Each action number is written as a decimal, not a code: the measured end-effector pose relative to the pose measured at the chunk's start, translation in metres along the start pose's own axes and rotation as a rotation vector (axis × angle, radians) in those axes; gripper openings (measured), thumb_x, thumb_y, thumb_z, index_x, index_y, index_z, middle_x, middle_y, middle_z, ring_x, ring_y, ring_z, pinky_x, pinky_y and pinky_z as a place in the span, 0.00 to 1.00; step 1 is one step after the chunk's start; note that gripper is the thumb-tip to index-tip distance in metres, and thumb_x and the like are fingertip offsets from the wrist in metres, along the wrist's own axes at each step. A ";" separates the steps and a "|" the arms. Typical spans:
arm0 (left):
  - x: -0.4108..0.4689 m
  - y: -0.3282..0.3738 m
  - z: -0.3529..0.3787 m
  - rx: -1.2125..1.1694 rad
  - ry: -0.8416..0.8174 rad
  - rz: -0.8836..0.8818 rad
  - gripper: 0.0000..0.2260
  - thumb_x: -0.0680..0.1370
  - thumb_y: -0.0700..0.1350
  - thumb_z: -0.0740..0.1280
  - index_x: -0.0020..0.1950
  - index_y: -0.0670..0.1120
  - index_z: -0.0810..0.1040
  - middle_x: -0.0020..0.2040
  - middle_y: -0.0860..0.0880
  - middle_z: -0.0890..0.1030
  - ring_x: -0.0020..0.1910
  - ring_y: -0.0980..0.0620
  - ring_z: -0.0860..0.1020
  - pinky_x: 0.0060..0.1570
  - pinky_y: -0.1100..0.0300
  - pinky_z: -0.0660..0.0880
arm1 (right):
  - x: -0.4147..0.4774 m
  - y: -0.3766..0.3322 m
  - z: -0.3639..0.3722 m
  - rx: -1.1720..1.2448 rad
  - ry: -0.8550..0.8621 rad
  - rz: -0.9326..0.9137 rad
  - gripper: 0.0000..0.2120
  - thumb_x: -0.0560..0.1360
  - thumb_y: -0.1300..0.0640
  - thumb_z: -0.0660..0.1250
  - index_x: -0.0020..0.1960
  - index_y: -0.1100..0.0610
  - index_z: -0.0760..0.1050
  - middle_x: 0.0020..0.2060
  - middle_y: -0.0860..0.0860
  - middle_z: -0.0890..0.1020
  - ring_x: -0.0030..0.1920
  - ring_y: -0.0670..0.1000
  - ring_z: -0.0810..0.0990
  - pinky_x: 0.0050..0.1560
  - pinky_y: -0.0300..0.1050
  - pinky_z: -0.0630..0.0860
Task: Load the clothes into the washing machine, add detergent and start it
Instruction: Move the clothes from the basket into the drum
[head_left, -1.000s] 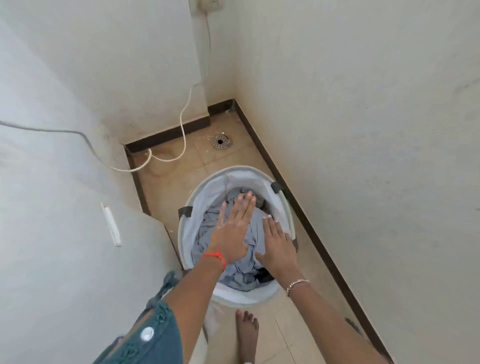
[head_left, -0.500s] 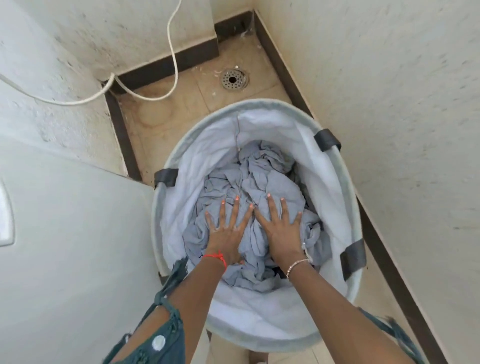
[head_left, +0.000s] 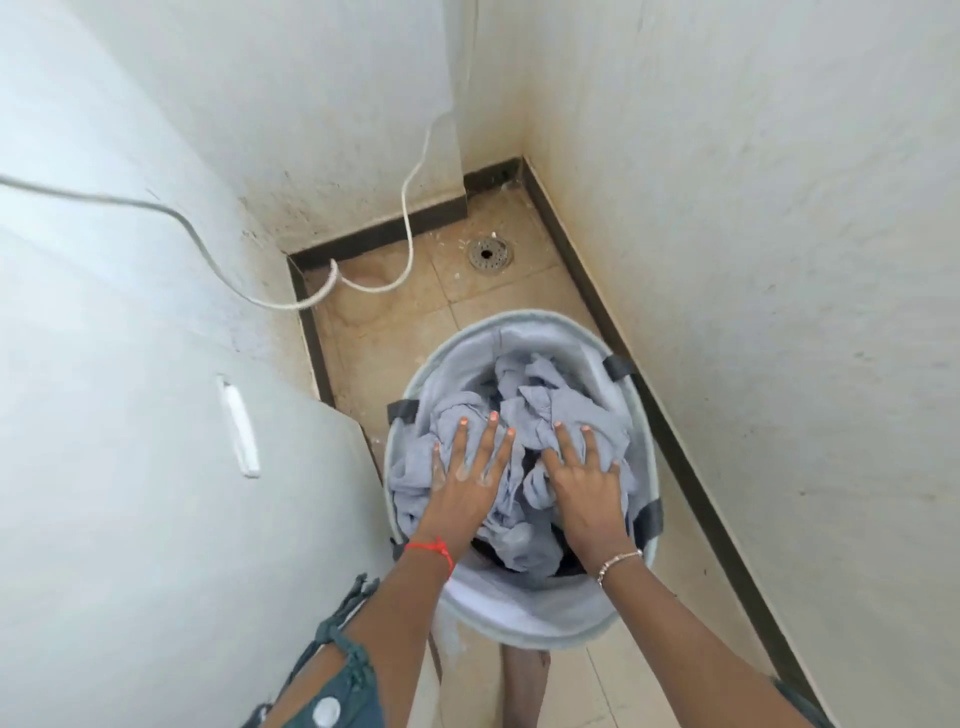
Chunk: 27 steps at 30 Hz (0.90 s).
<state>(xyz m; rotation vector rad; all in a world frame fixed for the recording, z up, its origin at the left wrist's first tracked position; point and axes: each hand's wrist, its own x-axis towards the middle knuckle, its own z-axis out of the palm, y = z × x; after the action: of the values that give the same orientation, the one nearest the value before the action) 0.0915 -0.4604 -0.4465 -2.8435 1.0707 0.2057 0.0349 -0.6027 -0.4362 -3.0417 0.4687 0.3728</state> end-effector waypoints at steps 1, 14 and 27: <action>-0.002 0.000 -0.027 0.001 0.039 -0.003 0.33 0.73 0.39 0.51 0.77 0.43 0.42 0.72 0.47 0.65 0.68 0.42 0.71 0.55 0.42 0.76 | -0.010 -0.004 -0.027 0.022 0.041 0.016 0.28 0.48 0.68 0.81 0.48 0.57 0.81 0.56 0.56 0.82 0.54 0.64 0.81 0.32 0.64 0.78; -0.117 -0.051 -0.429 -0.086 0.359 0.148 0.30 0.78 0.34 0.51 0.77 0.48 0.43 0.78 0.47 0.47 0.76 0.39 0.49 0.67 0.34 0.60 | -0.162 -0.087 -0.406 0.411 0.823 -0.083 0.29 0.59 0.76 0.63 0.54 0.53 0.79 0.55 0.49 0.82 0.60 0.57 0.78 0.30 0.42 0.72; -0.448 -0.227 -0.682 -0.046 0.763 0.016 0.41 0.75 0.28 0.59 0.77 0.49 0.37 0.78 0.47 0.45 0.76 0.40 0.47 0.72 0.43 0.57 | -0.376 -0.335 -0.642 0.986 1.226 -0.702 0.05 0.71 0.62 0.64 0.38 0.61 0.75 0.31 0.58 0.79 0.35 0.58 0.78 0.33 0.56 0.73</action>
<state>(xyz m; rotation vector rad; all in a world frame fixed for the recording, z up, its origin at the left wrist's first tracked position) -0.0287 -0.0938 0.3073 -3.0010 1.1807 -0.9324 -0.0645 -0.2234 0.2794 -1.8804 -0.3582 -1.3266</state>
